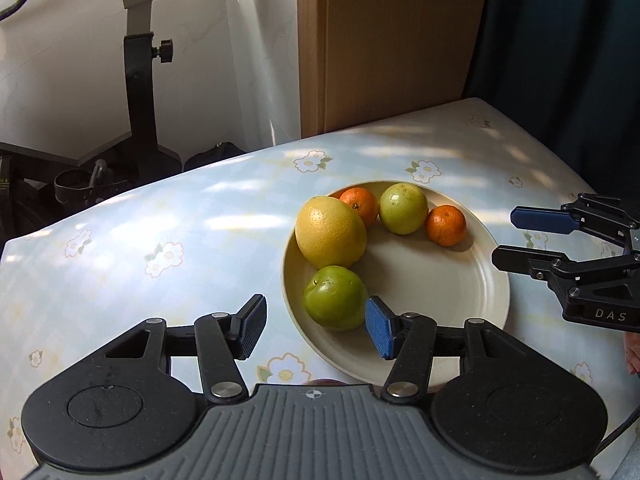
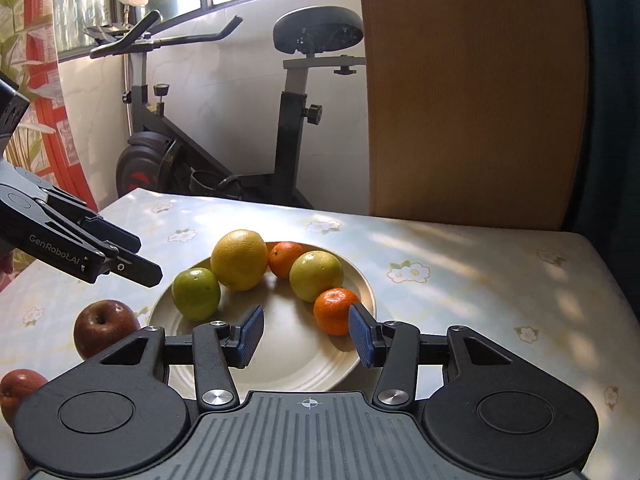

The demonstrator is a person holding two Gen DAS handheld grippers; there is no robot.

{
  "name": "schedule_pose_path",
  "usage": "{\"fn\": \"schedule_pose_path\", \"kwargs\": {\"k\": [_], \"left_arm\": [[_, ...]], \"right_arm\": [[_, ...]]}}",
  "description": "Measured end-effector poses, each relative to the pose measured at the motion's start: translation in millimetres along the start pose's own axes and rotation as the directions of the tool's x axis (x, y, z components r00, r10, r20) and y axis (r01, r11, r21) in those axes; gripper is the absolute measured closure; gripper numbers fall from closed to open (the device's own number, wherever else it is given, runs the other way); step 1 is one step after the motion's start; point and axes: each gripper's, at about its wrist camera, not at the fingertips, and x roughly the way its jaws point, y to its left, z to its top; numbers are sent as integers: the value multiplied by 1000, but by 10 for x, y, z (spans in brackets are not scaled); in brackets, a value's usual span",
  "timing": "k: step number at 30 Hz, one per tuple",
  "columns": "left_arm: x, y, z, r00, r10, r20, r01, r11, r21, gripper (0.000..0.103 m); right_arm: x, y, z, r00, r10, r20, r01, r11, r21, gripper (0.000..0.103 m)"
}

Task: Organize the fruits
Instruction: 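Open both tools and withdraw them from the plate toward the pile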

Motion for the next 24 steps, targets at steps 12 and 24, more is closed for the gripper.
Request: {"fn": "schedule_pose_path", "kwargs": {"k": [12,24], "left_arm": [[-747,124,-358,989,111,93,-106,993,-57,46],[-1206,364,-687,971,170,165,-152,981,-116,46]], "right_arm": [[-447,380,-386,999,40,12,-41,984,175,59],[-683,610,-638,1000,-28,-10,29,972,234,62]]}}
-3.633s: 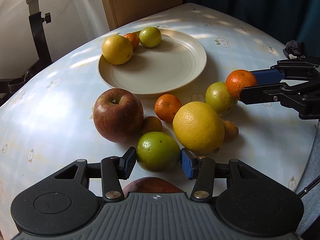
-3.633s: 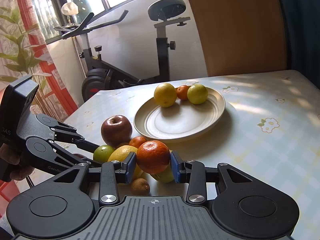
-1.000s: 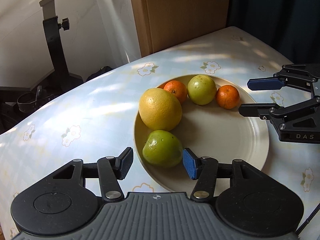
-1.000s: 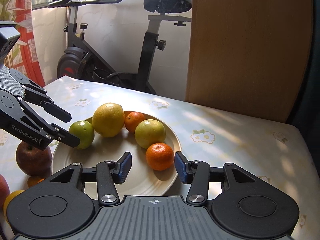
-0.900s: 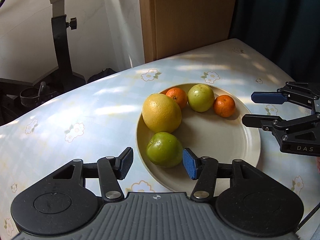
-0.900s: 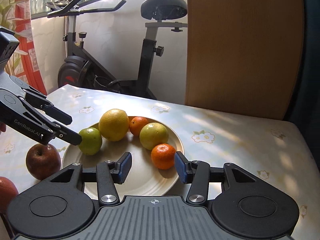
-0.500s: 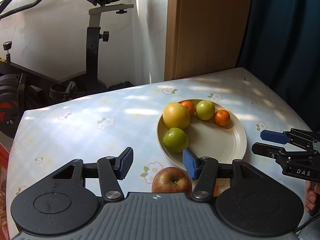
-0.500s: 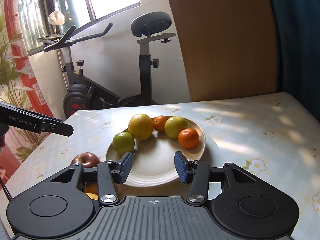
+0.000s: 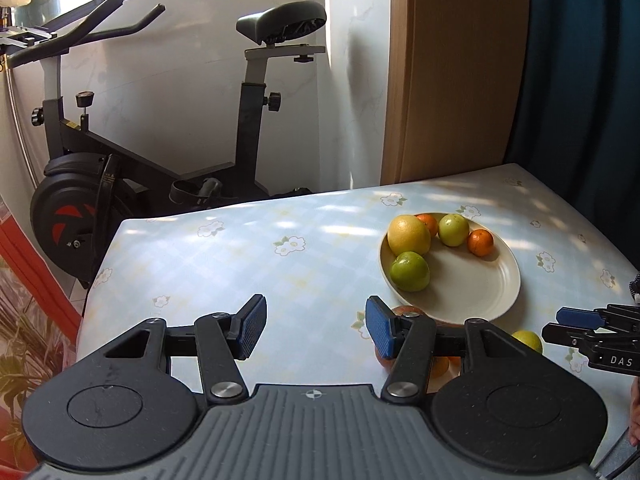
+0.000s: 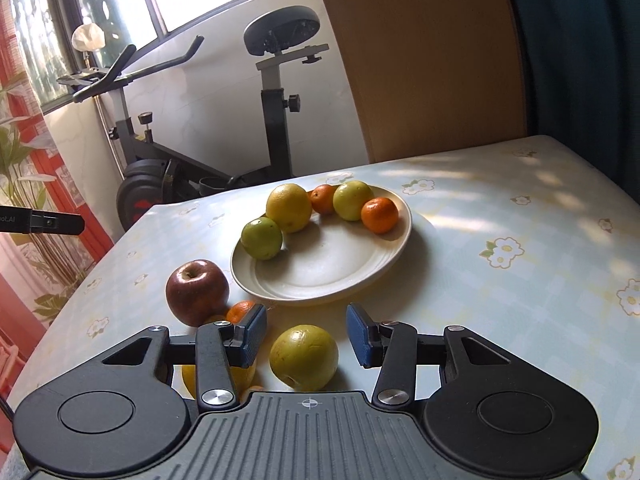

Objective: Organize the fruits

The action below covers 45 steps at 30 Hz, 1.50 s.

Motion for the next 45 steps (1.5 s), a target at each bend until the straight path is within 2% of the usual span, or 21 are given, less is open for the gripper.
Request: {"fn": "schedule_pose_path", "kwargs": {"k": [3,5,8,12,19,24,31,38,42,45], "left_arm": [[-41,-35,-139,999,41,19,-41,999,28,46],[-40,-39,-186,999,50,21,-51,999,13,46],[-51,-41,-264,999,30,22,-29,999,-40,46],[-78,-89,-398,1000,-3,29,6,995,-104,46],[-84,-96,-563,1000,2,16,1,981,-194,46],[-58,-107,-570,1000,12,3,-12,981,-195,46],[-33,-158,-584,1000,5,-12,-7,985,-174,46],[12,-190,-613,999,-31,-34,24,982,-188,46],[64,-261,-619,997,-50,-51,40,985,-166,53],[137,-284,-631,995,-82,-63,69,981,-180,54]], "right_arm": [[-29,78,-120,1000,-26,8,26,1000,-10,61],[-14,109,-186,1000,-30,-8,30,1000,-10,63],[-7,163,-258,1000,-21,-17,21,1000,-17,64],[-15,322,-380,1000,-16,-27,14,997,-81,63],[50,449,-486,998,1,-64,-10,990,-144,70],[128,439,-490,997,-5,-81,-8,988,-157,71],[206,399,-501,995,27,-94,-41,987,-152,72],[217,364,-535,994,43,-104,-58,988,-141,75],[245,313,-541,992,54,-113,-68,990,-125,77],[268,293,-543,991,67,-118,-81,990,-120,77]]}}
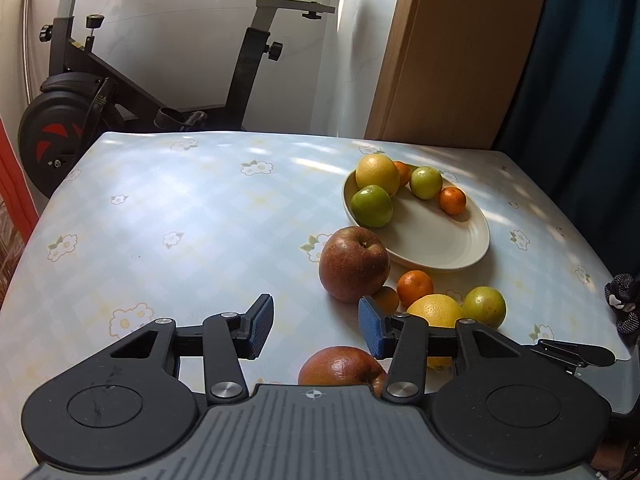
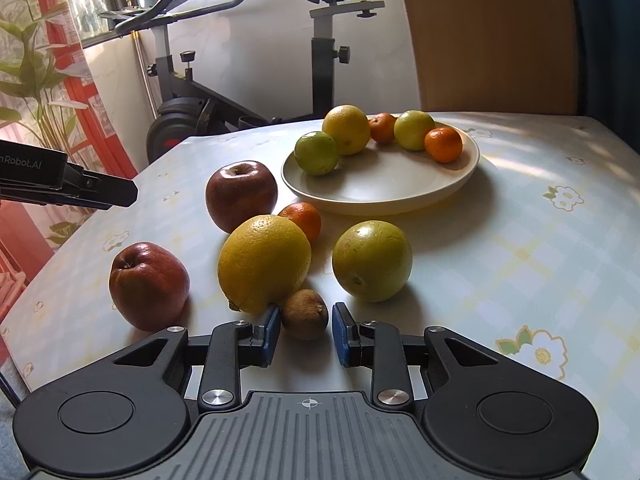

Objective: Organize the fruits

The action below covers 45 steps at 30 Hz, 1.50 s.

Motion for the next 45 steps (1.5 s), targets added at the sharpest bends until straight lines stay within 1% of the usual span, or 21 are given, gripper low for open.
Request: {"fn": "schedule_pose_path", "kwargs": {"k": [2,4,5,7,10,12,14,16,19,23,27,33,39,45], "left_arm": [[68,-21,6,1000,-9,-22,9,1000,-2,55],[139,-58,11,998,-33,-52,33,999,10,64],[195,-82,11,995,-61,-83,63,998,13,64],[265,-122,13,990,-89,-111,90,996,9,70],[362,-190,49,986,-110,-129,113,994,15,72],[469,-217,64,979,-119,-163,120,993,1,73],[566,-253,62,975,-112,-191,111,994,-14,74],[622,-324,61,973,-115,-200,118,993,3,74],[654,-397,85,974,-97,-205,106,994,34,74],[745,-376,122,971,-80,-225,85,996,15,74],[835,-353,169,969,-50,-243,46,999,-21,74],[913,-312,244,965,-94,-246,68,992,-110,74],[996,-299,252,965,-107,-238,63,980,-188,74],[1101,-333,236,965,-93,-246,42,979,-201,74]], "right_arm": [[16,11,2,1000,3,-1,-3,1000,-11,77],[18,38,0,1000,4,1,-4,999,-40,79],[10,61,-7,1000,2,0,-2,998,-61,79],[-16,94,-13,1000,6,4,-5,996,-86,79],[-107,114,0,1000,11,29,-8,995,-95,79],[-182,54,32,999,23,49,-21,998,-53,79],[-239,0,48,997,30,67,-29,999,-17,79],[-295,-47,55,996,20,86,-20,1000,-2,79],[-350,-128,79,994,21,104,-24,999,24,79],[-371,-199,85,994,18,109,-22,999,34,79],[-362,-256,70,994,18,106,-24,998,54,79],[-347,-290,67,994,12,106,-19,998,65,79],[-337,-298,65,994,6,110,-14,997,74,79],[-352,-296,67,993,7,116,-16,997,70,79]]}}
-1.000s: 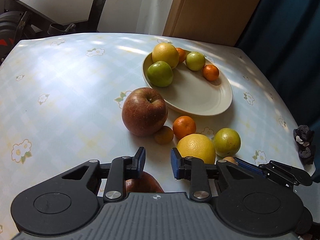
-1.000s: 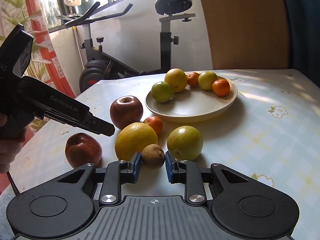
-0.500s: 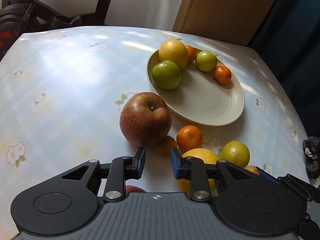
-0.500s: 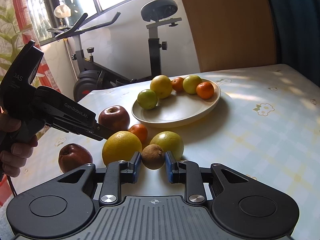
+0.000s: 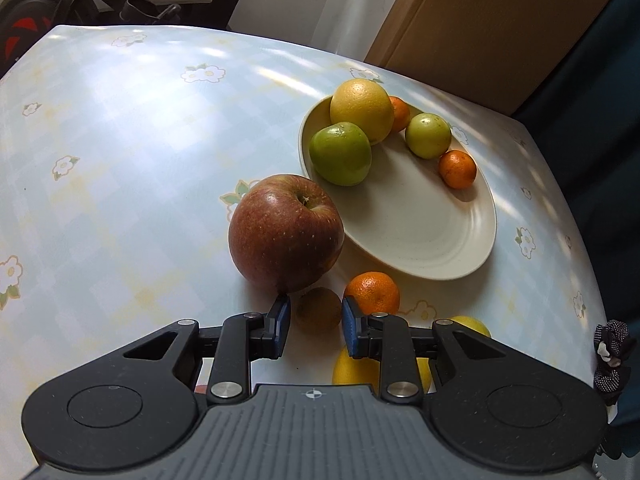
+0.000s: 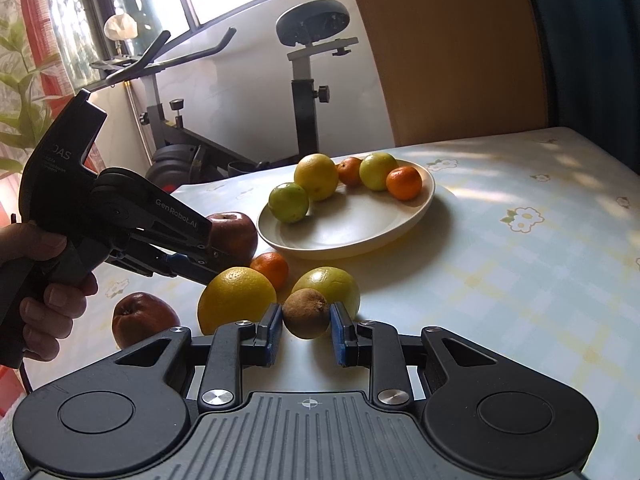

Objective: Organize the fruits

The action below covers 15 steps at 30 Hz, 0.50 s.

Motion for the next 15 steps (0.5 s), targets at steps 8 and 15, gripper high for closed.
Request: {"fn": "schedule_pose_path", "kwargs": {"k": [8,15], "left_arm": [[88,9,-32,1000,-4,1,4,1000,-8,75],[7,14,-83,1000,9,20,-9,999,31,77]], "right_arm": [[-1,-21,-5,1000,3,0,-3,1000,10,79],[-6,-32,3,1000,-1,3,0,1000,15,79]]}}
